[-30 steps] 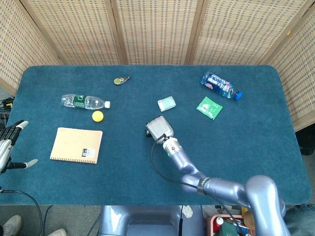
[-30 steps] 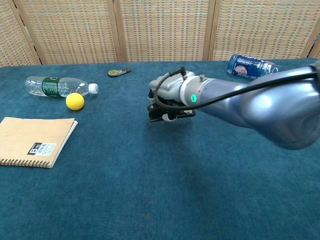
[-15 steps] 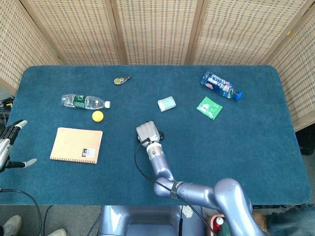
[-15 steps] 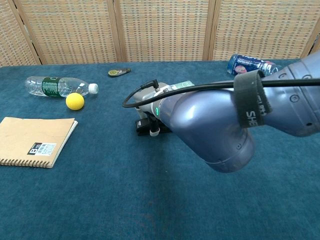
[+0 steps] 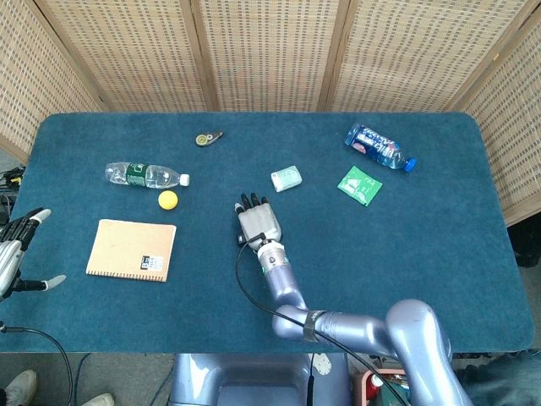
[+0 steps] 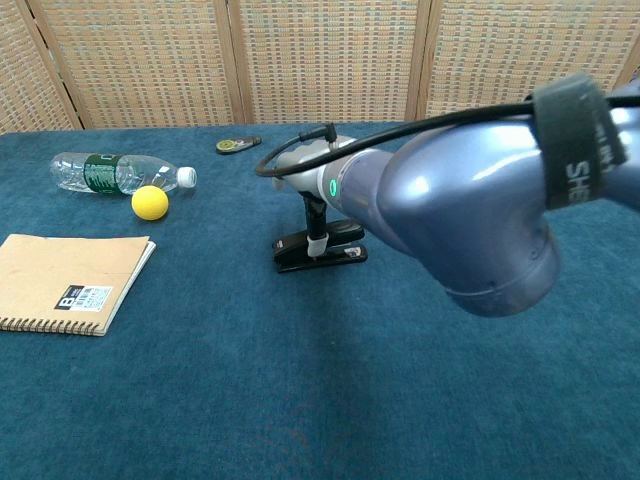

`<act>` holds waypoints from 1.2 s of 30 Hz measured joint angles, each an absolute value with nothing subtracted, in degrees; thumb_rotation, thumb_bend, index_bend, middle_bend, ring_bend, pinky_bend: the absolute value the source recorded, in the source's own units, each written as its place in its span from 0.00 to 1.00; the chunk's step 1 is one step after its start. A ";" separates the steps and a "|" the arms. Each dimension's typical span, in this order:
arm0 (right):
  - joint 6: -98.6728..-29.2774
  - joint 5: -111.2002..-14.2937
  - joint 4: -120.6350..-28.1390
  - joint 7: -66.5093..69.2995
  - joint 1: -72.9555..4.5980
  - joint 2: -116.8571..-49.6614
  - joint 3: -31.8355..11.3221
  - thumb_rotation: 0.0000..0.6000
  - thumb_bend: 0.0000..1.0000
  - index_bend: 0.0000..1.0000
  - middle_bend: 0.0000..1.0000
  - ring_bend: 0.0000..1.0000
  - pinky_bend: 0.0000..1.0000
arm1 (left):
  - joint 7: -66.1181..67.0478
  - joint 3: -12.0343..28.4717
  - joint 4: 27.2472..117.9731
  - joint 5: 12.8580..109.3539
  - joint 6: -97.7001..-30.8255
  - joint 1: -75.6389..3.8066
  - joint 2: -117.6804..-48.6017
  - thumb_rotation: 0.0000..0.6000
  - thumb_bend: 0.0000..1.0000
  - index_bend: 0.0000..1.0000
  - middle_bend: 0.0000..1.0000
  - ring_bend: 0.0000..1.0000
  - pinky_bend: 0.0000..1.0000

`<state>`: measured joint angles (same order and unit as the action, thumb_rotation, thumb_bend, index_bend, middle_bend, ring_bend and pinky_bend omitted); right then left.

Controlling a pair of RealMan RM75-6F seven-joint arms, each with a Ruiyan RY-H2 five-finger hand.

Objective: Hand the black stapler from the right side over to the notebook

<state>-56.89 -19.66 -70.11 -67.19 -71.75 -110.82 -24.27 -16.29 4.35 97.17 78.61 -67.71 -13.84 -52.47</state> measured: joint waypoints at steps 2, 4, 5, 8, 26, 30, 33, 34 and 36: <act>-58.20 -20.32 -73.65 -66.94 -70.82 -108.42 -24.13 1.00 0.05 0.03 0.00 0.00 0.10 | -16.06 4.27 97.16 78.78 -67.82 -13.84 -52.66 1.00 0.00 0.00 0.00 0.00 0.00; -59.64 -21.81 -78.44 -66.29 -69.20 -104.82 -23.62 1.00 0.06 0.03 0.00 0.00 0.08 | -15.71 4.20 97.15 78.92 -67.92 -13.85 -52.82 1.00 0.00 0.00 0.00 0.00 0.00; -60.15 -22.86 -80.68 -65.77 -68.27 -102.97 -23.25 1.00 0.06 0.03 0.00 0.00 0.08 | -15.42 4.16 97.14 79.00 -68.01 -13.85 -52.98 1.00 0.00 0.00 0.00 0.00 0.00; -61.08 -28.73 -87.31 -62.50 -64.45 -96.77 -21.35 1.00 0.06 0.03 0.00 0.00 0.08 | -14.49 4.12 96.98 79.14 -68.25 -13.92 -53.61 1.00 0.00 0.00 0.00 0.00 0.00; -79.67 -79.83 -83.98 -2.67 -29.29 -72.17 -2.19 1.00 0.05 0.03 0.00 0.00 0.06 | -12.00 7.21 92.34 80.96 -65.01 -20.84 -61.10 1.00 0.00 0.00 0.00 0.00 0.00; -87.65 -82.28 -78.17 3.79 -21.05 -71.45 0.90 1.00 0.05 0.04 0.01 0.00 0.06 | -9.04 9.01 92.58 80.59 -61.11 -25.49 -63.87 1.00 0.00 0.00 0.00 0.00 0.00; -91.10 -82.55 -75.75 5.26 -17.59 -71.91 1.40 1.00 0.05 0.06 0.01 0.00 0.06 | -5.27 10.57 93.15 78.58 -57.18 -29.25 -66.38 1.00 0.00 0.00 0.00 0.00 0.00; -91.75 -82.64 -75.22 5.62 -16.92 -72.09 1.41 1.00 0.05 0.06 0.01 0.00 0.06 | -4.06 11.03 93.35 77.51 -55.92 -30.38 -67.15 1.00 0.00 0.00 0.00 0.00 0.00; -92.44 -83.09 -74.49 6.04 -16.01 -72.14 1.33 1.00 0.05 0.06 0.03 0.00 0.06 | -0.98 12.12 93.72 74.33 -53.12 -33.09 -69.12 1.00 0.00 0.00 0.00 0.00 0.00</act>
<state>-92.44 -83.09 -74.49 6.04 -16.01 -72.14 1.33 -0.98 12.12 93.72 74.33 -53.12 -33.09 -69.12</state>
